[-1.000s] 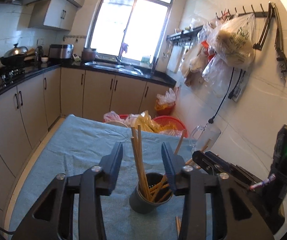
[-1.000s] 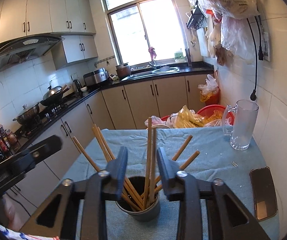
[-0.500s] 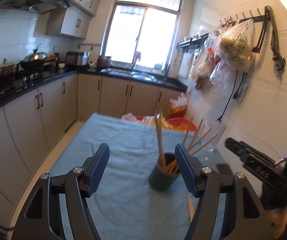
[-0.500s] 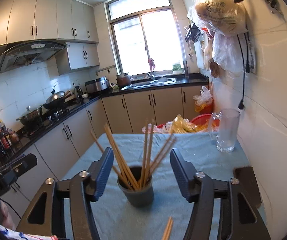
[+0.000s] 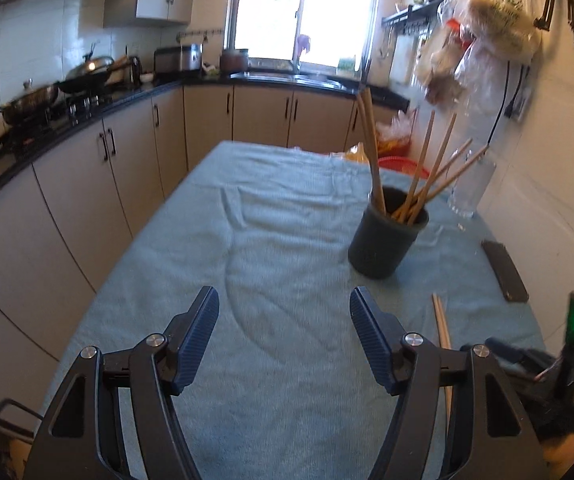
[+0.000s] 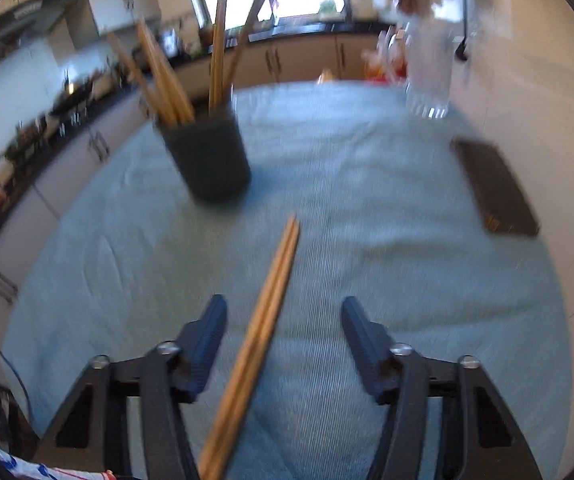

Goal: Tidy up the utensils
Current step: 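Lower both open tools toward the last chopsticks on the towel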

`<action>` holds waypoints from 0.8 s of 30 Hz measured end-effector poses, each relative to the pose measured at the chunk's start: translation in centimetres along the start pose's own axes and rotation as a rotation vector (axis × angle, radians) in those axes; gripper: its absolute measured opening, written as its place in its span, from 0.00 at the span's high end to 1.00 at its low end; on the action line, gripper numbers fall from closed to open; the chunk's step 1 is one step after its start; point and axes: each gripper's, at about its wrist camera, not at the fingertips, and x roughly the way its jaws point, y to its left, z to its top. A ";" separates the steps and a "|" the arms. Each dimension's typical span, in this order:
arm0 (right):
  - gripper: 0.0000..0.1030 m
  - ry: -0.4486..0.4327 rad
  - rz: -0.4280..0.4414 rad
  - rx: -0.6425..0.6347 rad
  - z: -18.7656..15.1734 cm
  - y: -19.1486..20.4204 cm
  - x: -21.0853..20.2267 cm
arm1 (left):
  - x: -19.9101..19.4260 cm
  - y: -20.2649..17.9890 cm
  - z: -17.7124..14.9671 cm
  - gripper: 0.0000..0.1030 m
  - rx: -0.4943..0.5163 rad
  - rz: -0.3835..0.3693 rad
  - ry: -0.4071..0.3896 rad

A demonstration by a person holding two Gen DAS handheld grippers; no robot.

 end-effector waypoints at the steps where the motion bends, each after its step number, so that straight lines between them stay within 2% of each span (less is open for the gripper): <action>1: 0.60 0.015 -0.001 -0.004 -0.3 0.0 0.4 | 0.2 -0.1 -0.2 0.35 0.002 -0.003 0.008; 2: 0.64 0.033 -0.003 -0.001 -0.7 -0.2 1.0 | 0.3 -0.2 -0.3 0.35 0.005 -0.006 0.012; 6: 0.66 0.028 -0.002 0.010 -0.8 -0.5 1.4 | 0.8 -0.8 -0.5 0.35 0.026 -0.013 0.025; 11: 0.68 0.037 -0.083 -0.061 -0.7 0.6 2.1 | 1.7 -1.0 -0.8 0.35 0.028 -0.022 0.052; 12: 0.70 0.038 -0.100 -0.076 -0.6 1.1 2.2 | 1.9 -0.9 -0.9 0.35 0.025 -0.023 0.056; 13: 0.77 0.039 -0.103 -0.083 -0.6 1.3 2.3 | 2.1 -1.0 -1.0 0.35 0.023 -0.025 0.062; 14: 0.80 0.041 -0.094 -0.090 -0.6 1.6 2.4 | 2.3 -1.0 -1.0 0.35 0.022 -0.027 0.069; 17: 0.80 0.050 -0.047 -0.085 -0.4 2.6 2.4 | 3.0 -1.0 -1.3 0.35 0.024 -0.034 0.096; 20: 0.81 0.063 0.054 -0.068 -0.3 3.6 2.7 | 3.5 -1.0 -1.5 0.35 0.030 -0.029 0.112; 24: 0.82 0.056 0.017 -0.044 0.0 2.7 2.8 | 4.3 -1.4 -2.2 0.35 0.040 -0.032 0.150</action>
